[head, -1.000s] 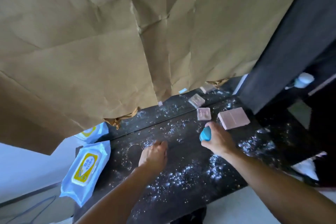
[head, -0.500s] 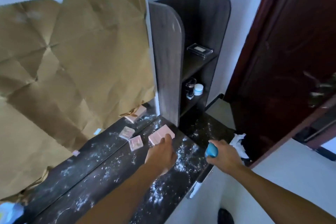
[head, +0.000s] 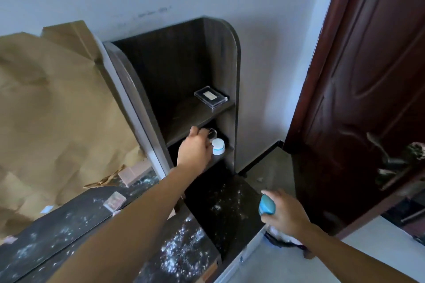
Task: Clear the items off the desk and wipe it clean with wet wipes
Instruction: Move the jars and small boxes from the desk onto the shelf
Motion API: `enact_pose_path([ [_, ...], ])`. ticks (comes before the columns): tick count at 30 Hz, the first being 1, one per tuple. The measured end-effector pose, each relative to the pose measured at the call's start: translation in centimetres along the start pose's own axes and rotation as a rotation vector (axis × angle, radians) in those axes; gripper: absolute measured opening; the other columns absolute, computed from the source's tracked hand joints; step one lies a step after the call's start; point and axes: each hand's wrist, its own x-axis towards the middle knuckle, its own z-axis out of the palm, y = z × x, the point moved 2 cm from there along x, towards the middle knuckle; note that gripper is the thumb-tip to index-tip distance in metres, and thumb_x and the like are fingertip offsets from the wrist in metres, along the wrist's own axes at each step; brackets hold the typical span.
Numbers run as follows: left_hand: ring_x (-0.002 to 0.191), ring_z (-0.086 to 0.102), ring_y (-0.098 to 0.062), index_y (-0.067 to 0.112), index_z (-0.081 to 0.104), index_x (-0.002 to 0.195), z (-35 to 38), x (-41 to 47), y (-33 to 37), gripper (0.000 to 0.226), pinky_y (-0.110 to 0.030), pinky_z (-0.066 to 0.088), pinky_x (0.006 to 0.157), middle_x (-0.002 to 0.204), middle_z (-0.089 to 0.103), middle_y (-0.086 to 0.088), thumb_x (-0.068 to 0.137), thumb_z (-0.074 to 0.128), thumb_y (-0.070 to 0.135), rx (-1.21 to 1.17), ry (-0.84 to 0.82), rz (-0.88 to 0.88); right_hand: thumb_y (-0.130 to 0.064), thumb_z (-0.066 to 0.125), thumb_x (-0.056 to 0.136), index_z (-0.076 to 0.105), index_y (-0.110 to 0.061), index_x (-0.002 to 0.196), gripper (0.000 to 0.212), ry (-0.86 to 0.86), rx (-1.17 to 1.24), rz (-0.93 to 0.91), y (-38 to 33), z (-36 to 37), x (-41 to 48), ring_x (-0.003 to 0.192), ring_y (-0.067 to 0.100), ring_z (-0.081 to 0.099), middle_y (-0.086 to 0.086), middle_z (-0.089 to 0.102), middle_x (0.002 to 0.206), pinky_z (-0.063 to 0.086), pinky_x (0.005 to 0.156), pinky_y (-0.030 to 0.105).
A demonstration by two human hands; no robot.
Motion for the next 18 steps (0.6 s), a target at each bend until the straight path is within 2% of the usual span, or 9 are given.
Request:
enact_pose_path([
  [3, 0.097, 0.058, -0.029, 0.013, 0.057, 0.120, -0.9, 3.2, 0.1, 0.044, -0.042, 0.049, 0.081, 0.104, 0.062, -0.006, 0.079, 0.069, 0.018, -0.052, 0.120, -0.072, -0.045, 0.065, 0.065, 0.051, -0.028, 0.131, 0.069, -0.037, -0.007, -0.049, 0.7, -1.0, 2.2, 0.093, 0.011, 0.057, -0.005, 0.056, 0.108, 0.043, 0.077, 0.020],
  [6, 0.102, 0.050, -0.029, 0.010, 0.060, 0.118, -1.6, 6.2, -0.8, 0.043, -0.039, 0.043, 0.088, 0.102, 0.066, -0.005, 0.078, 0.071, 0.017, -0.064, 0.226, -0.154, -0.049, 0.062, 0.062, 0.050, -0.032, 0.130, 0.072, -0.046, 0.010, -0.084, 0.6, -1.4, 4.7, 0.094, 0.009, 0.057, -0.006, 0.057, 0.109, 0.046, 0.080, 0.021],
  [11, 0.100, 0.057, -0.027, 0.009, 0.061, 0.112, -0.3, 10.8, -3.3, 0.036, -0.035, 0.046, 0.089, 0.101, 0.063, -0.010, 0.077, 0.069, 0.009, -0.145, 0.224, -0.239, -0.054, 0.059, 0.060, 0.051, -0.032, 0.131, 0.074, -0.039, 0.018, -0.177, -0.3, -1.4, 8.6, 0.096, 0.008, 0.057, -0.008, 0.057, 0.112, 0.041, 0.080, 0.016],
  [18, 0.097, 0.061, -0.022, 0.010, 0.059, 0.113, 0.5, 14.2, -4.3, 0.035, -0.030, 0.048, 0.089, 0.109, 0.058, -0.009, 0.079, 0.069, 0.007, -0.208, 0.239, -0.256, -0.055, 0.052, 0.060, 0.048, -0.035, 0.131, 0.074, -0.043, 0.003, -0.268, -2.0, -1.3, 13.8, 0.099, 0.008, 0.056, -0.012, 0.054, 0.114, 0.048, 0.083, 0.025],
])
